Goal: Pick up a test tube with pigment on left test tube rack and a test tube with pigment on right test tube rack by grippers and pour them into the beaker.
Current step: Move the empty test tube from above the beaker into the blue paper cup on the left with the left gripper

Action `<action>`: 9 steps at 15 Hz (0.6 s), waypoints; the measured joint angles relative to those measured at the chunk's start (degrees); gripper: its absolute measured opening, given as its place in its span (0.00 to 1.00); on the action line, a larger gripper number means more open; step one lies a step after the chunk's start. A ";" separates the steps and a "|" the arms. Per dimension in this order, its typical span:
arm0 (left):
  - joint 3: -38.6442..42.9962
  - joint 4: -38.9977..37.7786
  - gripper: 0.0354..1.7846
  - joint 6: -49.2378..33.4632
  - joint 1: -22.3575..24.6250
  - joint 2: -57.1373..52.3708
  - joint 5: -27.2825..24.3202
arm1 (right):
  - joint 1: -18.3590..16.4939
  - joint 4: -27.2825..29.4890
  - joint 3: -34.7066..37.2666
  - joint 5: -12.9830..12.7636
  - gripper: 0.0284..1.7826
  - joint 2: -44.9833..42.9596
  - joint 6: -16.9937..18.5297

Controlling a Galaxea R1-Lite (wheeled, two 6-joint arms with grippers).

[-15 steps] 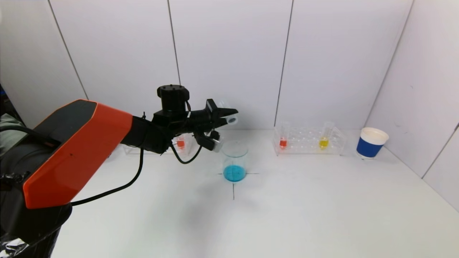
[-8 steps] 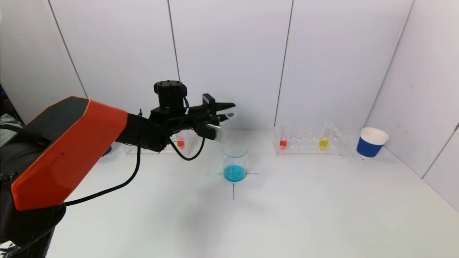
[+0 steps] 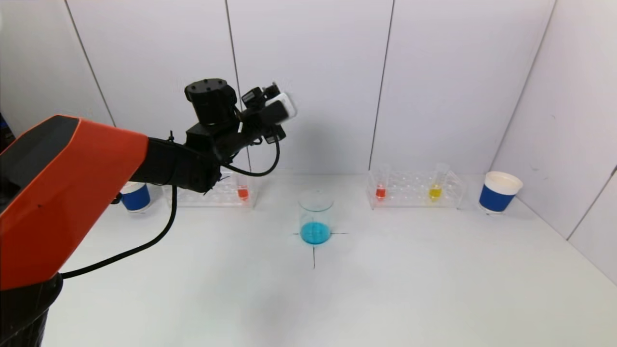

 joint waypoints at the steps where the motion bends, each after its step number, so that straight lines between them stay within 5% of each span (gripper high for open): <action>1: -0.27 0.76 0.24 -3.74 0.04 -0.91 4.19 | 0.00 -0.02 0.00 -0.02 1.00 0.00 0.00; 9: -10.20 17.54 0.24 -22.32 4.52 -6.88 33.21 | 0.00 -0.02 0.00 0.00 1.00 0.00 -0.02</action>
